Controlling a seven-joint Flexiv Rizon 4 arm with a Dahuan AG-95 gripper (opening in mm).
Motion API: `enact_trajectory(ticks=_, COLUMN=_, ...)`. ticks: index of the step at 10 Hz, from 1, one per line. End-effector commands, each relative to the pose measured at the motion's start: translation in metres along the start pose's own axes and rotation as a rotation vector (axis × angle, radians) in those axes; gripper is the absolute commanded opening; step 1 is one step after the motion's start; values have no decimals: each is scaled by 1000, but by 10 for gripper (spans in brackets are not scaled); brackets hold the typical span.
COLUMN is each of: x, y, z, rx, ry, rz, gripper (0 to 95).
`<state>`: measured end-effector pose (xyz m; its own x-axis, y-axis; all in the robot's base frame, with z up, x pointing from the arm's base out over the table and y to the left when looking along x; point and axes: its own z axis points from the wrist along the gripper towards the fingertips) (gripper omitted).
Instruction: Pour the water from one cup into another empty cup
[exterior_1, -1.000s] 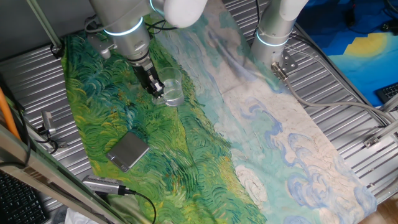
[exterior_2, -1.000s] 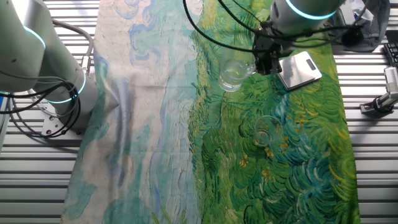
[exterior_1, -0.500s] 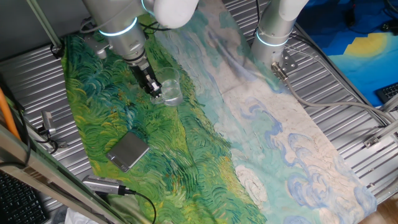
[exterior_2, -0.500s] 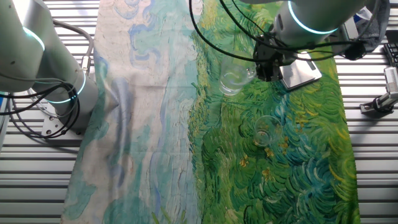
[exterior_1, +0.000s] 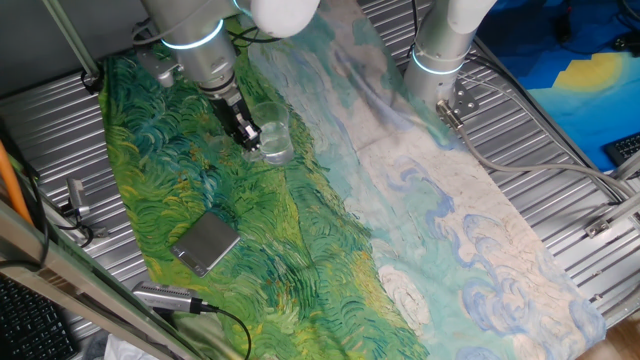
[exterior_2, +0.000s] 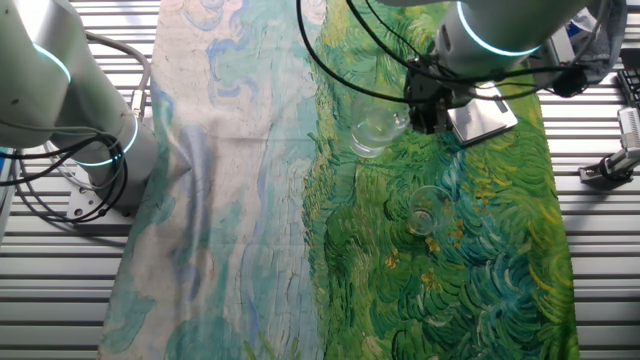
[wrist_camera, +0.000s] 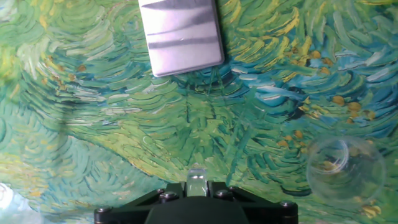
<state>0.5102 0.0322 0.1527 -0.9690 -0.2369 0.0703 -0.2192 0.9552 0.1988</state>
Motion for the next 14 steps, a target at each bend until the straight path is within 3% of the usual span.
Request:
enact_trajectory(ticks=1, x=1, y=0, z=0, rx=2, ry=-1, rz=-2, gripper=0)
enact_trajectory(ticks=7, x=1, y=1, z=0, rx=99, ry=21, rz=-31, gripper=0)
enact_trajectory(ticks=14, x=1, y=1, z=0, rx=116, ry=9, rz=9, gripper=0)
